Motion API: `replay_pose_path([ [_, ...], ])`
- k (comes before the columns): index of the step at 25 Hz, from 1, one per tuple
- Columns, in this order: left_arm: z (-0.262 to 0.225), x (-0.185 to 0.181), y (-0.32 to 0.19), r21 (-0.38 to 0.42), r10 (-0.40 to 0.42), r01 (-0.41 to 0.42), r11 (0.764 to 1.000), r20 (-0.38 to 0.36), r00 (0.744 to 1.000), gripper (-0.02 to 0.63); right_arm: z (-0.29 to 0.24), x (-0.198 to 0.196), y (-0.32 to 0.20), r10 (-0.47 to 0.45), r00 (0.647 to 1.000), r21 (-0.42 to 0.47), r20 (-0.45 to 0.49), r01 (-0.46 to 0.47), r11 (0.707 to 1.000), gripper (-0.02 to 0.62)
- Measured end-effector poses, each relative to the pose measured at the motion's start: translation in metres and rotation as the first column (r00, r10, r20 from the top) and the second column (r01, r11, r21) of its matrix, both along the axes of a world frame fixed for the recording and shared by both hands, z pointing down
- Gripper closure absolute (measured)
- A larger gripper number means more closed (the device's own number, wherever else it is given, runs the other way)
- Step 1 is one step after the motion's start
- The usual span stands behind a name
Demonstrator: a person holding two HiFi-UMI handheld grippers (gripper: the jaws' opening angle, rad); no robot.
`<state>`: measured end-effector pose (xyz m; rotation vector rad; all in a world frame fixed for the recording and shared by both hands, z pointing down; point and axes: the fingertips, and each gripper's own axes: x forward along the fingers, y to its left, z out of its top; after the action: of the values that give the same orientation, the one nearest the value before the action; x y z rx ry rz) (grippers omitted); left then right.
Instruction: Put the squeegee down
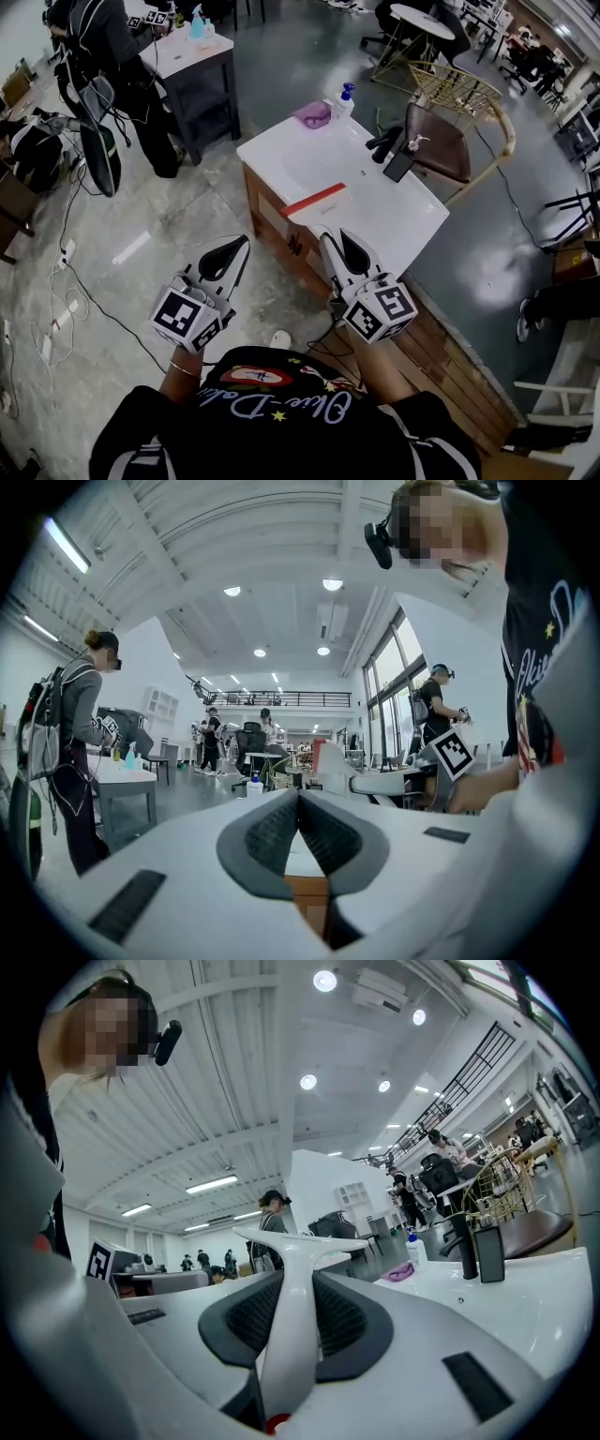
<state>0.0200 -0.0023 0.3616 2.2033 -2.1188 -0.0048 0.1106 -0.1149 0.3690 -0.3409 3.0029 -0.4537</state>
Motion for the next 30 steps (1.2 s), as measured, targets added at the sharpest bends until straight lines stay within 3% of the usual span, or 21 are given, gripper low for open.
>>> replay_pose_path([
  [12,0.0,-0.01,-0.001,-0.014,0.009,-0.009,1.0,0.007,1.0,0.611,-0.001,-0.007,-0.003,0.014,1.0,0.0,0.0,-0.014,1.0,0.486],
  [30,-0.004,-0.054,-0.034,-0.001,0.138,-0.138,0.99,-0.017,0.99,0.611,-0.001,-0.032,-0.016,0.153,0.988,-0.007,-0.017,-0.153,0.988,0.486],
])
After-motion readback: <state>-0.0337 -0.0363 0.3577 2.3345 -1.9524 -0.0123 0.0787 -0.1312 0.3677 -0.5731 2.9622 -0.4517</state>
